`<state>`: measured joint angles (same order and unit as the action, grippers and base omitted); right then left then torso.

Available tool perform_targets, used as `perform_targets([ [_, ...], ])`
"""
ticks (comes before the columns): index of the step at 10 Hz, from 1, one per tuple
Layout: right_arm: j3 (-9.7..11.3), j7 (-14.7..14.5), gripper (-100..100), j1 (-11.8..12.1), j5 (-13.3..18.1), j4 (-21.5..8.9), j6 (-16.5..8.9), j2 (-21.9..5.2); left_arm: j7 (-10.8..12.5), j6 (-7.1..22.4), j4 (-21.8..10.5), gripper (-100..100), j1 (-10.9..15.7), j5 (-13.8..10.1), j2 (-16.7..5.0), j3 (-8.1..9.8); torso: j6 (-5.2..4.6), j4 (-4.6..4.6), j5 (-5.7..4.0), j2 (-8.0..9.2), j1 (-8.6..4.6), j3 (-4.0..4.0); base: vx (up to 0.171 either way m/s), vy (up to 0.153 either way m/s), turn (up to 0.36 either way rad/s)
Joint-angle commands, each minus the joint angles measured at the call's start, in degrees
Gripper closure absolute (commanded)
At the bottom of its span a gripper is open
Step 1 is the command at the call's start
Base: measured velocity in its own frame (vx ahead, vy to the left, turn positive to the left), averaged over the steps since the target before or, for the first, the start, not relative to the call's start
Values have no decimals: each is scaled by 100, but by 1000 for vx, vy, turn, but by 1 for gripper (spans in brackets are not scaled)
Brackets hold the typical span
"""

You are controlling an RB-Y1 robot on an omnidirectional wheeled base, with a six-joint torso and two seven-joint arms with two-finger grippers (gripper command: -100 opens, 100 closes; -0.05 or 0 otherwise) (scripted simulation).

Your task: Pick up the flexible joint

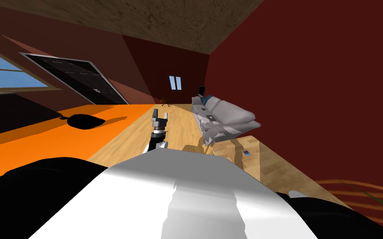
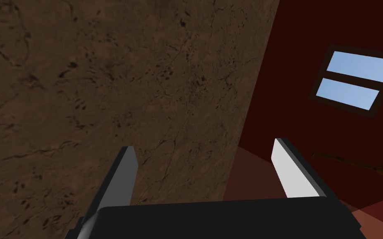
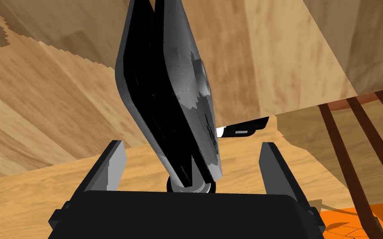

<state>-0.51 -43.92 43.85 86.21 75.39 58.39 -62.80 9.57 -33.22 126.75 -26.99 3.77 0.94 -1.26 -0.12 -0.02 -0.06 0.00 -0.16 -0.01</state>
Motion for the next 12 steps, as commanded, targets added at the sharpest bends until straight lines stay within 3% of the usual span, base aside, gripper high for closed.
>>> perform_targets([
  [1,-183,109,-100,-69,228,72,-104,94,0,0,0,0,0,0,0,0,0,0,0,0,0,0,24,-33,-93],
  [3,-324,177,-100,-140,401,110,-168,168,0,0,0,0,0,0,0,0,0,3,1,-13,2,8,23,-34,-97],
  [4,-303,164,-100,-46,326,166,-145,121,0,0,0,0,0,0,0,0,0,3,2,-13,4,8,9,-12,-16],
  [5,-319,188,0,-39,337,185,-156,120,0,0,0,0,0,0,0,0,2,3,2,-9,10,6,0,0,0],
  [6,-143,134,-100,-97,157,79,-261,62,0,0,0,0,0,0,0,0,1,2,3,-7,14,4,-14,6,62],
  [12,881,-176,-100,-440,-889,-539,-898,-285,0,0,0,0,1,0,1,-1,9,-3,-1,-2,28,0,-29,32,117],
])
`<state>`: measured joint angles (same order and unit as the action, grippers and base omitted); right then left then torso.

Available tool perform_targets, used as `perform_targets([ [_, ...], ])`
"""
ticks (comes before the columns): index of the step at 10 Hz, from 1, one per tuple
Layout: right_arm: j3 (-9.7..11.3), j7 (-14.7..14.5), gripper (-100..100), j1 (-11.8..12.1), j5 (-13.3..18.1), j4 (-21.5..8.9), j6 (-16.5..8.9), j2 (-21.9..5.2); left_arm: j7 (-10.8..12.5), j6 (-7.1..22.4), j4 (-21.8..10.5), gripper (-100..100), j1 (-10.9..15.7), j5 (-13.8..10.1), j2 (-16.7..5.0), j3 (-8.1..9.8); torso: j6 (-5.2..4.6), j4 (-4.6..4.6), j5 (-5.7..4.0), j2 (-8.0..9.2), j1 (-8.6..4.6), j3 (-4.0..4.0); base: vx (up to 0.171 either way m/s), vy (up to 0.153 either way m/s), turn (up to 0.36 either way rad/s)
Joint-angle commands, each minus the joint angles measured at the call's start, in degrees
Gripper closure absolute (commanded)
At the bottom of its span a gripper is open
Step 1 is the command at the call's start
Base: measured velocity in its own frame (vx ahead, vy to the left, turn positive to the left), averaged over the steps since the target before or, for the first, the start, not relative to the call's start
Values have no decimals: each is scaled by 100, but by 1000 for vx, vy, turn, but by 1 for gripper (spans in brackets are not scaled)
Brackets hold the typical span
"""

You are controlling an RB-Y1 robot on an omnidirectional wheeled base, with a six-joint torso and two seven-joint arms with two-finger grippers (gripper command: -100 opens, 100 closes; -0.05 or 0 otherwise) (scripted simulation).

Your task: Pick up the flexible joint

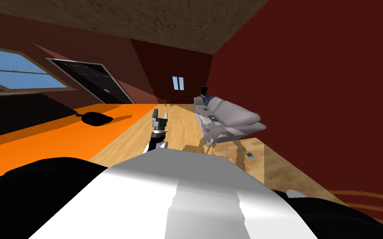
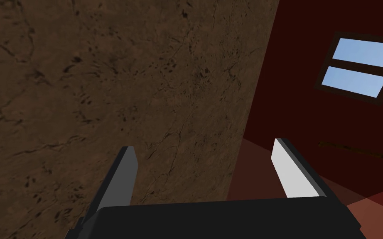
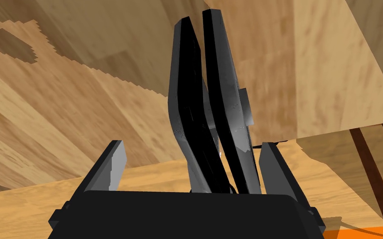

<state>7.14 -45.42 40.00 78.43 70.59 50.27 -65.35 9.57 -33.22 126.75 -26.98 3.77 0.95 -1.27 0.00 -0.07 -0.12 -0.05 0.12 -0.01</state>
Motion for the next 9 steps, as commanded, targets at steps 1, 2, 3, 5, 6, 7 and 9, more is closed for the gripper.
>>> perform_targets([
  [1,286,-78,-100,-112,-286,-162,-192,-87,0,0,0,0,0,0,0,0,0,0,0,0,0,0,-23,35,99],
  [2,462,-129,-100,-169,-457,-265,-298,-145,0,0,0,0,0,0,0,0,2,-1,-3,-4,-3,1,-23,34,97],
  [3,635,-181,-100,-227,-629,-368,-404,-203,0,0,0,0,0,0,0,0,2,0,-4,-5,-5,2,-25,38,108],
  [5,537,-159,100,-171,-539,-303,-355,-174,0,0,0,0,-1,0,0,1,2,-1,-7,-11,-13,5,-4,6,15],
  [6,544,-158,100,-159,-533,-306,-347,-171,0,0,0,0,-1,0,0,1,12,-5,-8,-19,-19,7,4,0,25],
  [7,540,-167,100,-169,-532,-298,-348,-174,0,0,0,0,-1,0,-1,1,1,0,-8,-21,-21,10,3,-1,13],
  [9,537,-171,100,-173,-531,-296,-352,-176,0,0,0,0,-1,0,-1,1,-5,1,-8,-17,-19,9,0,0,0],
])
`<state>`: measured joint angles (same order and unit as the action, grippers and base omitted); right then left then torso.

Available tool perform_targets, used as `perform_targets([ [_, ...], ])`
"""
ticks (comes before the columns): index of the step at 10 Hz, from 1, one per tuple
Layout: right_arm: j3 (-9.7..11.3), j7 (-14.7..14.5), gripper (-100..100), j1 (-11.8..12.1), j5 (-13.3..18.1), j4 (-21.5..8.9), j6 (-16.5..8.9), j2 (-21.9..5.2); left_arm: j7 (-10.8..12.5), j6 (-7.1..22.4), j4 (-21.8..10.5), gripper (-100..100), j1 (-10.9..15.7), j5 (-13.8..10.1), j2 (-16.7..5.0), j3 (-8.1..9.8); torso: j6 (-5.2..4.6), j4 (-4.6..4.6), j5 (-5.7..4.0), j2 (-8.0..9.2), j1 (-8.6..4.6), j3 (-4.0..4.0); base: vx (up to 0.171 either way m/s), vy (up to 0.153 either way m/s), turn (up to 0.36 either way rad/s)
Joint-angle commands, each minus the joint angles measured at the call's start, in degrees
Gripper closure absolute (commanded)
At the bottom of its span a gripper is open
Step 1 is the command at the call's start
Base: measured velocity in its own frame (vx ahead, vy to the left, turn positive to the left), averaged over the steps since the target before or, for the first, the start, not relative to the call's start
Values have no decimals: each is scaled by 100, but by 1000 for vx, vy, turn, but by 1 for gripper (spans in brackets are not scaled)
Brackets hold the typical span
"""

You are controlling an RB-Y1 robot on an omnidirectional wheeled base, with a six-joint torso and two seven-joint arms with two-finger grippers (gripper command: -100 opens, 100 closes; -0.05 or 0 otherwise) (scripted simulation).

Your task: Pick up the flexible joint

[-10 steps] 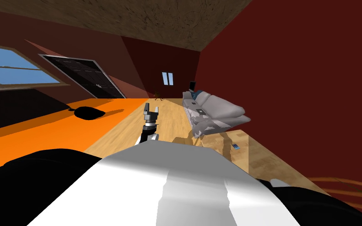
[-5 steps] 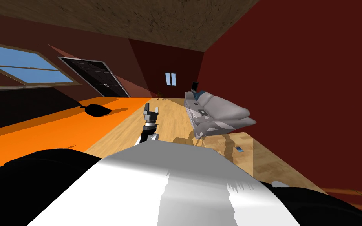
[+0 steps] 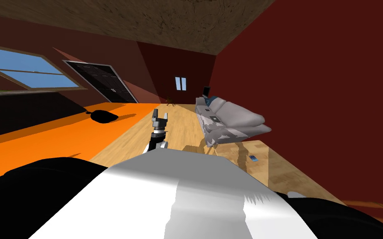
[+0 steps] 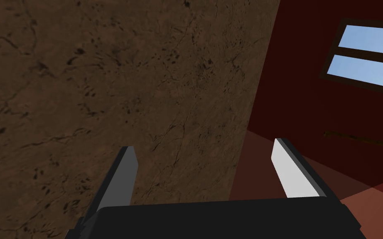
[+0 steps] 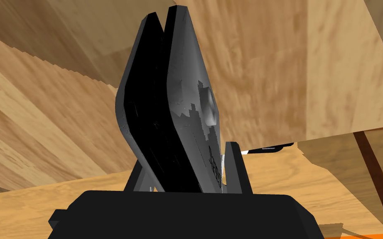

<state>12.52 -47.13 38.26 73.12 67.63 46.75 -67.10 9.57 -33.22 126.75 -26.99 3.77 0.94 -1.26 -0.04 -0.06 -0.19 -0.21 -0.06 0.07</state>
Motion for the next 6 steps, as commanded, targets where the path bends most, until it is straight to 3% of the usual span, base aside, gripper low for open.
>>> perform_targets([
  [1,0,0,0,0,0,0,0,0,0,0,0,0,0,0,0,0,0,0,0,0,0,0,0,0,0],
  [2,-230,93,100,61,220,134,160,88,0,0,0,0,0,0,0,0,0,0,0,0,0,0,11,-48,-137],
  [6,-916,300,100,290,932,546,585,320,0,0,0,0,-1,0,0,1,-6,2,0,-6,-12,4,29,-43,-122],
])
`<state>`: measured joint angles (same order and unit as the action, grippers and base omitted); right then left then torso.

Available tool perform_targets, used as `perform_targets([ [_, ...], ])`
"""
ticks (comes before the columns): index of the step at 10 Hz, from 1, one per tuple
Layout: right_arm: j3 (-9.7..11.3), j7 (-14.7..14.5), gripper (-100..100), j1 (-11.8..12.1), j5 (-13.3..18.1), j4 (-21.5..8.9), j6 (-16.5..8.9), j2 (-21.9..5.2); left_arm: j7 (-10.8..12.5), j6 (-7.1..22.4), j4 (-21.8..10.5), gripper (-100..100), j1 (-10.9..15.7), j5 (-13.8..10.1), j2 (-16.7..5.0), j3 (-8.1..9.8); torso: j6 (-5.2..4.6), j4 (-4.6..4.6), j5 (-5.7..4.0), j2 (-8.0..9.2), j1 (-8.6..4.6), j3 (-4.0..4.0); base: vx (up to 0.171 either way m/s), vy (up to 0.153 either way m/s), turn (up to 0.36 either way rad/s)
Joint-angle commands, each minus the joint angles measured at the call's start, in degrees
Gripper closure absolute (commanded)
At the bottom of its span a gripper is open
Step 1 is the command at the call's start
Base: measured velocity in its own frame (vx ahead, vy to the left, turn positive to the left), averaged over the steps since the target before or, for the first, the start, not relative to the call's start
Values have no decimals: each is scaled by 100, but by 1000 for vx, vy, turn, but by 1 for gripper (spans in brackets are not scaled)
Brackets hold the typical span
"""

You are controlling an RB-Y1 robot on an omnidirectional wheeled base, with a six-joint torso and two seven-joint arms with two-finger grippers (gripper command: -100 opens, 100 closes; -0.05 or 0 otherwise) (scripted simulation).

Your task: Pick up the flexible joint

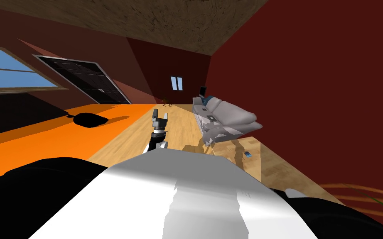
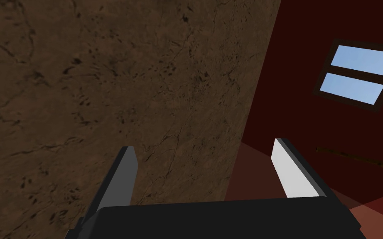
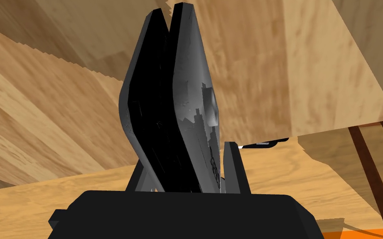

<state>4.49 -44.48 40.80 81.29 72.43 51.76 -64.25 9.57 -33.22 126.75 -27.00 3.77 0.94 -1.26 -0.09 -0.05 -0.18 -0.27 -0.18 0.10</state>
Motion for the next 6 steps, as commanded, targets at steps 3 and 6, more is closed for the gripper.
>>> perform_targets([
  [3,-629,190,100,209,635,375,402,208,0,0,0,0,0,0,0,0,0,0,1,0,1,0,27,-35,-116],
  [6,-709,222,0,235,720,425,452,232,0,0,0,0,1,0,0,-1,4,-1,3,3,16,-2,15,-5,-55],
])
